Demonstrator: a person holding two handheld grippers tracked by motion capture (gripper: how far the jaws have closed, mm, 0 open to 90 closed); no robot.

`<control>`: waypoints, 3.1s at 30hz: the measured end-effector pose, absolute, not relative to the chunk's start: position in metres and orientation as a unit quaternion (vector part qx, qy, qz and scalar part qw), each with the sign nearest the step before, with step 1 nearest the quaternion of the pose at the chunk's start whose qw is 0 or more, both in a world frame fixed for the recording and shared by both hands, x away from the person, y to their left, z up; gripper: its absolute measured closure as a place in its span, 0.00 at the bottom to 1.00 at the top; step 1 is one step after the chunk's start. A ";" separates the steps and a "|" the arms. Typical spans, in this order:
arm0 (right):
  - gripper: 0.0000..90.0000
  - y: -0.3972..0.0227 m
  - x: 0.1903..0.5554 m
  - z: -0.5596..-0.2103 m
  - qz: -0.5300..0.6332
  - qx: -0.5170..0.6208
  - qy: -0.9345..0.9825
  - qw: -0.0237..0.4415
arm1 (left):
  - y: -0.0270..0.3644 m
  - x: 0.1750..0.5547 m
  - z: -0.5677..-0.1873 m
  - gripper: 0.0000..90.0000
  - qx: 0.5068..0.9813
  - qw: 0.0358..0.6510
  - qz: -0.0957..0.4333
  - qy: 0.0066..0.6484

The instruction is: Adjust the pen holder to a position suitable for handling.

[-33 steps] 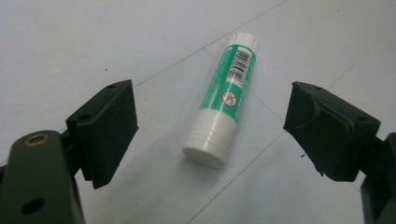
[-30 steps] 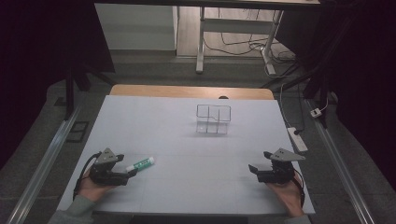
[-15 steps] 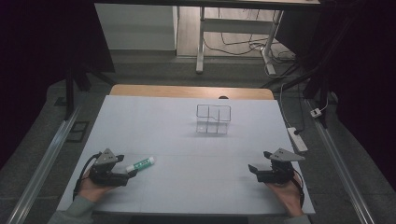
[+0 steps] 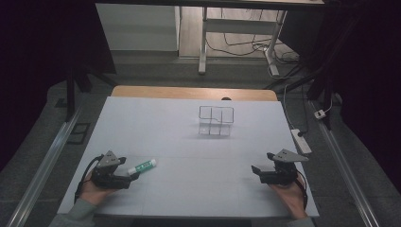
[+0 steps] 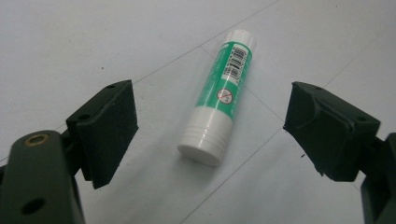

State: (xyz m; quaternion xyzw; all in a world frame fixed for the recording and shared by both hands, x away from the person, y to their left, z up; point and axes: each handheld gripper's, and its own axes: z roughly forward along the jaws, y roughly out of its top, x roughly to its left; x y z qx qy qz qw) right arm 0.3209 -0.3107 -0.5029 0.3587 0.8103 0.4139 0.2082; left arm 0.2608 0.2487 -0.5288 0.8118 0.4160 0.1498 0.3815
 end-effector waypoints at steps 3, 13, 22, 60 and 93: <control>0.17 -0.309 0.322 -0.501 0.416 0.360 0.809 0.205 | 0.248 0.261 -0.529 0.19 0.812 0.381 0.151 0.416; 0.19 -0.296 0.330 -0.489 0.417 0.351 0.814 0.202 | 0.248 0.261 -0.528 0.19 0.812 0.380 0.152 0.415; 0.21 -0.283 0.349 -0.481 0.427 0.365 0.804 0.197 | 0.248 0.260 -0.527 0.19 0.811 0.383 0.154 0.414; 0.59 -0.254 0.413 -0.485 0.388 0.406 0.806 0.188 | 0.248 0.260 -0.528 0.18 0.814 0.385 0.152 0.408; 0.99 -0.233 0.454 -0.496 0.359 0.417 0.810 0.204 | 0.248 0.261 -0.529 0.18 0.816 0.382 0.152 0.406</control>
